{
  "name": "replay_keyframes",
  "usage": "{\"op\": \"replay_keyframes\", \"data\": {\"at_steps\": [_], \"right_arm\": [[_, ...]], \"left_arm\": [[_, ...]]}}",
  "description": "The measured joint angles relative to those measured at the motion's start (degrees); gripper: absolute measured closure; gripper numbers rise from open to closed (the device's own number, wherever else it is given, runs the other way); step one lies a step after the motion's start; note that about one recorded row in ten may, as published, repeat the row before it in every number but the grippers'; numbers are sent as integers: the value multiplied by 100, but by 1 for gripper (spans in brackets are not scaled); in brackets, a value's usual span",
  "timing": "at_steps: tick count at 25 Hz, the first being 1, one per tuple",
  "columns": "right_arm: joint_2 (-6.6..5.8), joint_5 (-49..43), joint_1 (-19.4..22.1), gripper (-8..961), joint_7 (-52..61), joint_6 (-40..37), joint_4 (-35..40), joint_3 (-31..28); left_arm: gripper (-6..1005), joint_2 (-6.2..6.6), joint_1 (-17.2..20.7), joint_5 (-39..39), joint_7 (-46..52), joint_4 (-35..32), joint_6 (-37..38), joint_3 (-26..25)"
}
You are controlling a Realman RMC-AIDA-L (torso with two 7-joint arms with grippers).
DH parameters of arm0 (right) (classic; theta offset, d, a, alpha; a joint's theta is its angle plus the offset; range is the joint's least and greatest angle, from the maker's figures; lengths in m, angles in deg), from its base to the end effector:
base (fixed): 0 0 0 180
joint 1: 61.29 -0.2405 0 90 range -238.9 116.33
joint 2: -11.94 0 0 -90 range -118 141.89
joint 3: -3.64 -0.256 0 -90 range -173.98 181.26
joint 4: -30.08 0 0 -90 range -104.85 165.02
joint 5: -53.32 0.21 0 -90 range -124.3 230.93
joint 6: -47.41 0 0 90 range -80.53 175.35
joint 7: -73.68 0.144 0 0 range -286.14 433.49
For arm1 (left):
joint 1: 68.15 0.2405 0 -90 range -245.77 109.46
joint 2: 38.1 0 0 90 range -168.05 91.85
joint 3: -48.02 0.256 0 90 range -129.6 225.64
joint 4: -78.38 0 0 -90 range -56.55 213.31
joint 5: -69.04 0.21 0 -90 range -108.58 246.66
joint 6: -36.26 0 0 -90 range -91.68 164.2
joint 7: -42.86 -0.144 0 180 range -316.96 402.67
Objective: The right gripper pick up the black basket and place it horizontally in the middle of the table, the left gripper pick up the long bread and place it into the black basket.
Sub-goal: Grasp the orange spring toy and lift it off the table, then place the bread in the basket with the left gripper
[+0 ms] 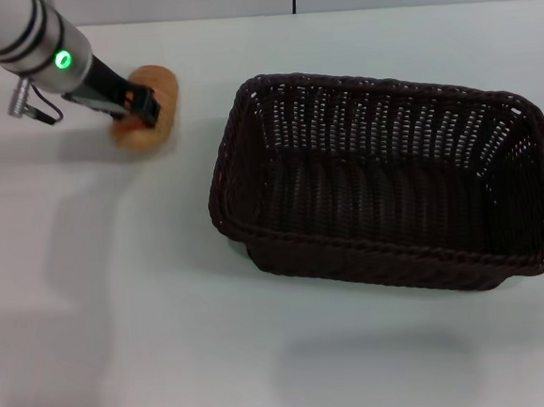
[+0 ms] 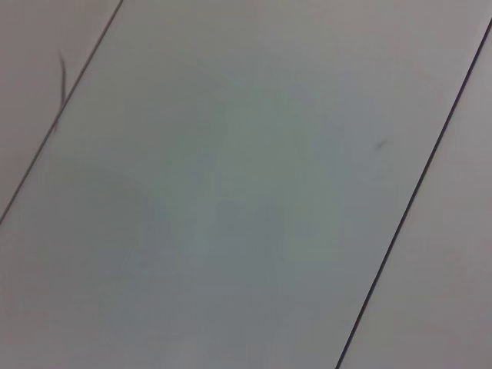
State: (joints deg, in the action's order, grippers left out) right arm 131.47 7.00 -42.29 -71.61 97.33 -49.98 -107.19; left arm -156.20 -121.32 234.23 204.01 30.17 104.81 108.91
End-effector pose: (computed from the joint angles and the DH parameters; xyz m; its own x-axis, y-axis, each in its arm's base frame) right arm 0.3128 0.2300 0.1570 0.9440 0.1587 -0.2893 -0.2810 -0.0724 -0.9570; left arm -0.1957 0.4487 0.0126 0.5218 0.8474 0.0986 0.6793 -0.3428 -0.6489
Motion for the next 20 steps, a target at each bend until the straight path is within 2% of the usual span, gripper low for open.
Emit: {"op": "replay_keyframes", "data": {"at_steps": [8,18,20], "right_arm": [[0,0,-15,456,0,0,-31,0],[-8,0,-33,456,0,-56,-51,-1],[-9,0,-33,456,0,-58,-69,0]], "left_arm": [[609,7,506,-749,-164,-1263,357,0],[699,2,730,-1039,-252,-1927,765,7],[716,0,811,-1381,-342,-2127,909,-1]]}}
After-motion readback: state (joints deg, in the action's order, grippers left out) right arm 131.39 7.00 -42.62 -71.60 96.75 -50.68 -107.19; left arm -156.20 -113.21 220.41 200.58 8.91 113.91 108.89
